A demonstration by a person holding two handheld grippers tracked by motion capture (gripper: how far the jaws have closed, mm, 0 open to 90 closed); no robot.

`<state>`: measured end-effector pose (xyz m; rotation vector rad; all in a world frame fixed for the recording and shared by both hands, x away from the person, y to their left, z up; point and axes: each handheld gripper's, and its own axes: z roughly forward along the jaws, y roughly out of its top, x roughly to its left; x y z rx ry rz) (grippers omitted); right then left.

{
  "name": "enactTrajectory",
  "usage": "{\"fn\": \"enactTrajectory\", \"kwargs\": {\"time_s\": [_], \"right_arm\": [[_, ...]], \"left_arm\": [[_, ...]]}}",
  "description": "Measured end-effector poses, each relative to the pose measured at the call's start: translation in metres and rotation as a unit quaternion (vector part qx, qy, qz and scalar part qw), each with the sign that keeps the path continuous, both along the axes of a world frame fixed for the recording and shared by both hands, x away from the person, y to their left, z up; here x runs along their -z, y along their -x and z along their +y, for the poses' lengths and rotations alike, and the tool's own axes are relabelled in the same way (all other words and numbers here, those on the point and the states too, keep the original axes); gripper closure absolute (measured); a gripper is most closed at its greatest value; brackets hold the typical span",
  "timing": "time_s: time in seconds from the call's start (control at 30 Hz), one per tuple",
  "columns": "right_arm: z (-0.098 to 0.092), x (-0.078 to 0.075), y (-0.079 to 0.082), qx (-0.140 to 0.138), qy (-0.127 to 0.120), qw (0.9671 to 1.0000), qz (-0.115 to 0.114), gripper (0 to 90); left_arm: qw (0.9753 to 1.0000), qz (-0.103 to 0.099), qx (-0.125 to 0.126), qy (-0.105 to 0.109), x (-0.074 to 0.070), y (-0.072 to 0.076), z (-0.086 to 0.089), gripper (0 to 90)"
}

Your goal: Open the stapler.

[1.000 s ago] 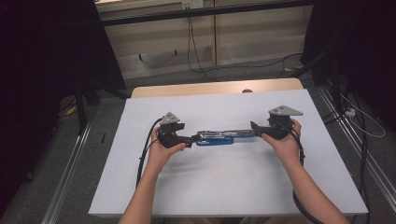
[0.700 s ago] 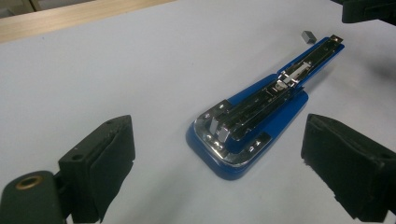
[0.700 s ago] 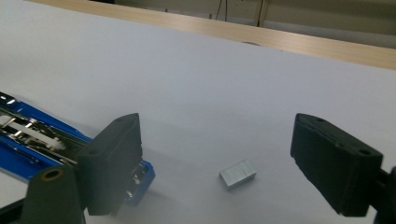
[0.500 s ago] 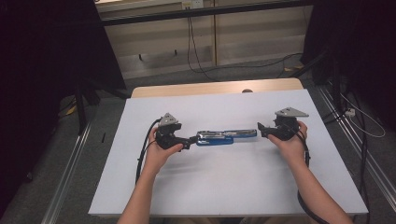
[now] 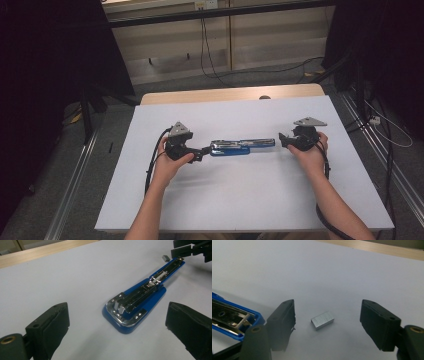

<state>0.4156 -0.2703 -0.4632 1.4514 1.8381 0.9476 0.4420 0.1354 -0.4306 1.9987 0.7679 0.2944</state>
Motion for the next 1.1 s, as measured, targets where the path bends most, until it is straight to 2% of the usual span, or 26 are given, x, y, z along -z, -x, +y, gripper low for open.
{"fn": "enactTrajectory", "kwargs": {"time_s": [0.13,0.2,0.27,0.57,0.77,1.03,1.1], "right_arm": [[0.002,0.004,0.000,0.007,0.006,0.9999,0.012,41.8],[0.003,0.004,0.000,0.010,0.015,0.9998,0.011,44.9],[0.005,0.004,0.000,0.009,0.013,0.9997,0.018,47.8],[0.010,0.006,-0.007,0.012,0.033,0.9984,0.045,49.5],[0.014,0.006,-0.014,0.026,0.031,0.9981,0.047,53.2],[0.009,0.004,-0.010,0.020,0.026,0.9979,0.056,65.8],[0.006,0.004,-0.009,0.016,0.025,0.9979,0.057,71.5]], "left_arm": [[1.0000,-0.001,0.001,-0.002,0.000,0.000,0.000,5.5],[1.0000,-0.003,-0.002,-0.005,0.001,0.000,-0.001,5.5],[0.9999,-0.006,-0.004,-0.009,0.001,0.000,0.000,5.5],[0.9999,-0.007,-0.007,-0.010,0.001,-0.001,0.000,6.2],[0.9999,-0.007,-0.006,-0.012,0.002,-0.002,0.001,6.3],[0.9998,-0.008,-0.008,-0.015,0.002,-0.002,0.003,6.6],[0.9998,-0.011,-0.007,-0.018,0.001,-0.002,0.003,6.6]]}}
